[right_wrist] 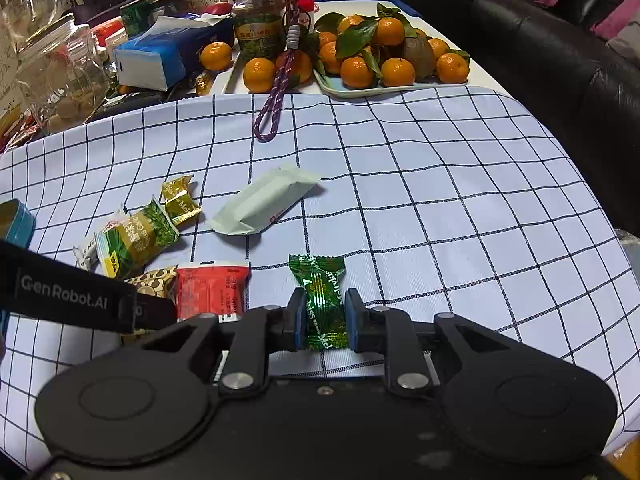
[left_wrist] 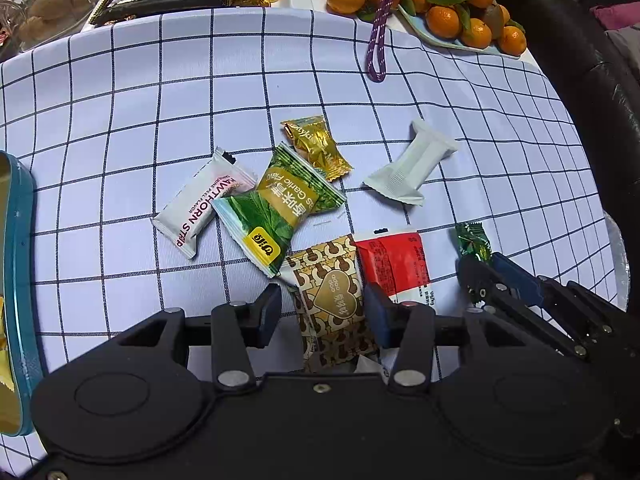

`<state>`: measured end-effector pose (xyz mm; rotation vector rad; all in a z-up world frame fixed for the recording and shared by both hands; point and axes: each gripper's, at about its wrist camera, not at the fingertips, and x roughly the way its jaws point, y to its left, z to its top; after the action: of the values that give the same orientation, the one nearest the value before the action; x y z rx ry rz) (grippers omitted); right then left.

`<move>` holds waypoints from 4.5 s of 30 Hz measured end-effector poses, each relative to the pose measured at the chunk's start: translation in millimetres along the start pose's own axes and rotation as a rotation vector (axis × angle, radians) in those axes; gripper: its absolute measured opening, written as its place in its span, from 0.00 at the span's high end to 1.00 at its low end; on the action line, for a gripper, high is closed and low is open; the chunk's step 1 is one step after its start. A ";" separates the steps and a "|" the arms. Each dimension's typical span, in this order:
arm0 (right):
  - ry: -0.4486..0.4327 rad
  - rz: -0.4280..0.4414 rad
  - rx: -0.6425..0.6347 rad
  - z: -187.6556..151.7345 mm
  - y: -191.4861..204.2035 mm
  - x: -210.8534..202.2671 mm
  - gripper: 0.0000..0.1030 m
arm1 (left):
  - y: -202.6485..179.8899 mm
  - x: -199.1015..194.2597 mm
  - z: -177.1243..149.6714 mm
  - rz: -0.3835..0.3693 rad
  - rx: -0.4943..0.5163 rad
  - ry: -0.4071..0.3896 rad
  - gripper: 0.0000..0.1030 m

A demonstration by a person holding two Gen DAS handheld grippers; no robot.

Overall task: Organize snacks
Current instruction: 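Grasp the brown heart-print packet with the left tool while the right tool lifts the green candy, then drop the brown packet into the tin with the left tool while the right tool carries the candy, then open the right tool to drop the green candy into the gold tin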

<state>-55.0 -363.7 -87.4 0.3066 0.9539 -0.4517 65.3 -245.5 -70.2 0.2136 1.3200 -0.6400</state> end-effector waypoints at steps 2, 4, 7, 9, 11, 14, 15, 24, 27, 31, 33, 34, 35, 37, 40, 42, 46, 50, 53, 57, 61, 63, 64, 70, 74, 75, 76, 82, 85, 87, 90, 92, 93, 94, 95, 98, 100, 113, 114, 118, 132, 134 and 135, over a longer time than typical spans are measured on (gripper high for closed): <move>-0.001 -0.002 -0.001 0.1 0.3 -0.1 0.78 | -2.2 0.9 0.0 0.009 0.006 -0.002 0.47; 0.002 -0.001 0.001 0.2 -0.1 0.5 0.78 | -4.3 1.4 -0.4 0.018 0.014 -0.005 0.47; 0.000 -0.004 0.001 0.2 0.2 0.7 0.78 | -7.0 1.8 -1.9 0.032 0.046 -0.008 0.48; 0.001 -0.005 -0.004 0.3 0.7 0.8 0.77 | -9.0 1.8 -3.3 0.042 0.063 -0.013 0.52; 0.001 -0.007 -0.010 0.3 1.5 0.8 0.77 | -8.0 1.2 -4.0 0.049 0.052 -0.020 0.57; 0.002 -0.010 -0.012 0.7 1.7 0.1 0.80 | -4.2 -0.1 -2.8 0.037 0.040 -0.020 0.60; 0.003 -0.015 -0.010 1.0 1.6 0.0 0.80 | -2.5 -0.5 -1.9 0.031 0.031 -0.018 0.60; -0.026 -0.067 0.124 18.6 -10.9 -12.0 0.80 | 10.7 -16.1 -0.5 0.018 -0.011 -0.037 0.63; -0.050 -0.096 0.156 25.8 -9.9 -16.8 0.80 | 15.3 -28.5 -1.8 0.022 -0.005 -0.070 0.63; -0.059 -0.115 0.195 34.2 -6.0 -22.5 0.80 | 24.0 -44.9 -1.4 0.039 -0.003 -0.128 0.63; -0.051 -0.106 0.228 38.5 -4.1 -25.1 0.80 | 30.6 -52.7 0.0 0.047 -0.013 -0.153 0.63; -0.047 -0.100 0.243 40.5 -2.6 -25.9 0.80 | 34.6 -56.8 0.6 0.045 -0.021 -0.163 0.63; -0.044 -0.100 0.255 42.5 -1.0 -26.3 0.80 | 37.7 -59.8 1.9 0.044 -0.029 -0.172 0.63; -0.045 -0.106 0.267 45.4 5.5 -27.7 0.80 | 46.5 -67.7 3.8 0.044 -0.051 -0.191 0.63; -0.056 -0.108 0.275 50.9 17.8 -29.1 0.80 | 64.5 -81.5 7.0 0.050 -0.101 -0.223 0.63; -0.062 -0.094 0.274 54.9 28.4 -31.6 0.80 | 77.3 -89.3 9.5 0.067 -0.140 -0.241 0.63; -0.085 -0.037 0.251 61.8 56.9 -39.8 0.80 | 106.7 -106.5 11.1 0.120 -0.208 -0.280 0.63; -0.125 0.032 0.199 67.4 93.2 -50.3 0.80 | 138.2 -121.8 8.4 0.175 -0.275 -0.313 0.63; -0.171 0.078 0.132 68.9 123.0 -59.0 0.80 | 163.4 -132.5 3.2 0.212 -0.331 -0.332 0.63; -0.219 0.156 0.042 66.3 161.8 -71.5 0.80 | 194.0 -143.0 -6.9 0.267 -0.398 -0.355 0.63; -0.247 0.238 -0.033 58.6 194.3 -80.4 0.80 | 220.1 -148.8 -18.4 0.328 -0.452 -0.363 0.63; -0.266 0.268 -0.078 53.3 208.4 -83.4 0.80 | 231.6 -150.8 -22.7 0.355 -0.473 -0.361 0.63; -0.275 0.283 -0.101 50.6 215.3 -84.6 0.80 | 236.2 -151.4 -24.4 0.367 -0.483 -0.360 0.63; -0.270 0.377 -0.190 32.6 245.5 -86.5 0.80 | 256.4 -154.9 -30.6 0.376 -0.536 -0.348 0.63; -0.255 0.409 -0.221 27.5 259.0 -84.7 0.80 | 259.5 -158.0 -32.1 0.393 -0.536 -0.353 0.62; -0.254 0.413 -0.225 27.3 261.7 -83.8 0.80 | 258.9 -158.4 -32.5 0.405 -0.534 -0.356 0.62; -0.252 0.418 -0.226 27.2 264.7 -82.9 0.80 | 258.5 -158.3 -32.8 0.419 -0.531 -0.358 0.61; -0.237 0.434 -0.222 28.5 273.5 -75.8 0.80 | 258.7 -154.4 -32.7 0.435 -0.518 -0.345 0.60; -0.233 0.437 -0.220 29.0 275.3 -73.7 0.79 | 258.5 -152.5 -32.6 0.428 -0.521 -0.335 0.60; -0.236 0.436 -0.222 28.7 276.1 -72.9 0.79 | 258.3 -151.6 -32.3 0.424 -0.523 -0.331 0.59; -0.237 0.439 -0.226 28.3 276.4 -73.1 0.79 | 259.6 -150.2 -31.8 0.416 -0.533 -0.324 0.58; -0.238 0.444 -0.228 28.6 278.1 -72.5 0.78 | 261.2 -148.2 -31.6 0.416 -0.544 -0.314 0.58; -0.239 0.446 -0.232 28.7 279.7 -72.3 0.78 | 262.1 -147.0 -31.8 0.415 -0.550 -0.308 0.58; -0.243 0.447 -0.236 28.5 280.8 -72.4 0.78 | 263.0 -145.7 -31.9 0.414 -0.555 -0.302 0.58; -0.248 0.447 -0.242 28.1 282.0 -72.6 0.78 | 264.2 -144.2 -32.4 0.410 -0.559 -0.293 0.58; -0.265 0.464 -0.249 26.7 283.8 -73.4 0.77 | 267.0 -140.9 -32.9 0.393 -0.571 -0.271 0.58; -0.270 0.490 -0.230 26.6 282.7 -73.9 0.62 | 267.7 -140.4 -33.5 0.392 -0.577 -0.266 0.58; -0.223 0.492 -0.203 29.4 280.8 -68.7 0.45 | 260.5 -136.2 -31.9 0.418 -0.548 -0.262 0.58; -0.224 0.490 -0.203 29.3 281.0 -68.5 0.44 | 259.6 -136.0 -31.8 0.421 -0.544 -0.263 0.58; -0.224 0.485 -0.196 29.4 280.9 -67.2 0.38 | 255.8 -136.0 -31.3 0.432 -0.529 -0.277 0.58; -0.265 0.435 -0.231 28.9 281.7 -68.4 0.14 | 255.3 -148.3 -34.7 0.473 -0.620 -0.394 0.58; -0.266 0.432 -0.222 30.1 279.7 -68.3 0.14 | 258.0 -148.1 -34.9 0.443 -0.645 -0.384 0.58; -0.266 0.427 -0.215 31.1 278.8 -68.0 0.14 | 259.4 -147.5 -34.4 0.429 -0.652 -0.375 0.58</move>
<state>72.2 -120.3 1.4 0.2386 0.6453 0.0045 162.8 28.1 6.4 -0.1518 1.0114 0.1273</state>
